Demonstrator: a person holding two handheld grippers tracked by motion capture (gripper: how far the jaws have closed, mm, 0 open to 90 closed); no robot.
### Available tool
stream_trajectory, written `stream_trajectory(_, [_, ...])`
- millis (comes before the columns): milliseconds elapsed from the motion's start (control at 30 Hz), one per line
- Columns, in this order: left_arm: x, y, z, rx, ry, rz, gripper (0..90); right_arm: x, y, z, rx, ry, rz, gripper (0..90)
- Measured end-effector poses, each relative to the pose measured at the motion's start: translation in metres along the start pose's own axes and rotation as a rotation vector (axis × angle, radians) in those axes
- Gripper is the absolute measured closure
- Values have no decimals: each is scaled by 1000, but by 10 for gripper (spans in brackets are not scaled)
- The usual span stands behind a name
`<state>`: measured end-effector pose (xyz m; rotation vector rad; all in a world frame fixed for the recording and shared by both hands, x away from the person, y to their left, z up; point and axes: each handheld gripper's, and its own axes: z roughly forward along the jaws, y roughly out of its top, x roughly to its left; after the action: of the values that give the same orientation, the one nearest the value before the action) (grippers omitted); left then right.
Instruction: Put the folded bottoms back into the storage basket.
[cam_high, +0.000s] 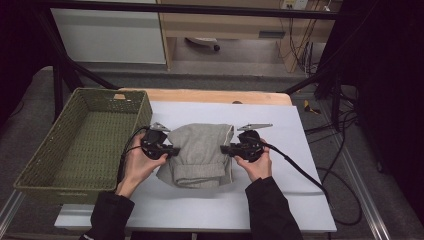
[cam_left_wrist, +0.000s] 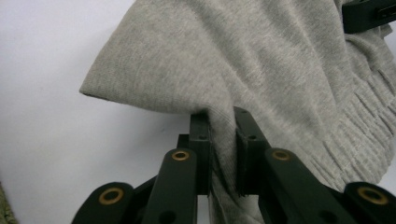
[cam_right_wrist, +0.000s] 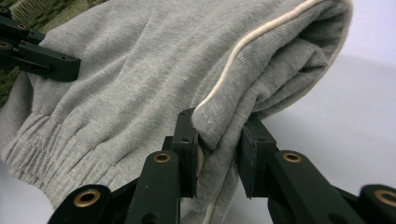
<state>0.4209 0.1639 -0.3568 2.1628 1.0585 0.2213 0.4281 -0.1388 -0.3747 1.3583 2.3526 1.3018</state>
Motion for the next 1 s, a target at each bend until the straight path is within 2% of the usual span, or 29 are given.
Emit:
stream_trajectory(267, [-3, 2, -9, -1, 0, 16, 800, 5, 1, -5, -10, 4, -17, 717])
stream_trajectory(600, [-2, 5, -23, 2, -5, 23, 800, 16, 7, -9, -26, 9, -35, 718])
stream_trajectory(767, [-1, 7, -30, 11, 6, 37, 800, 23, 9, -11, -37, 7, -48, 718])
stream_trajectory(1000, [1, 12, -39, 17, 3, 43, 800, 29, 14, -13, -54, 20, -46, 718])
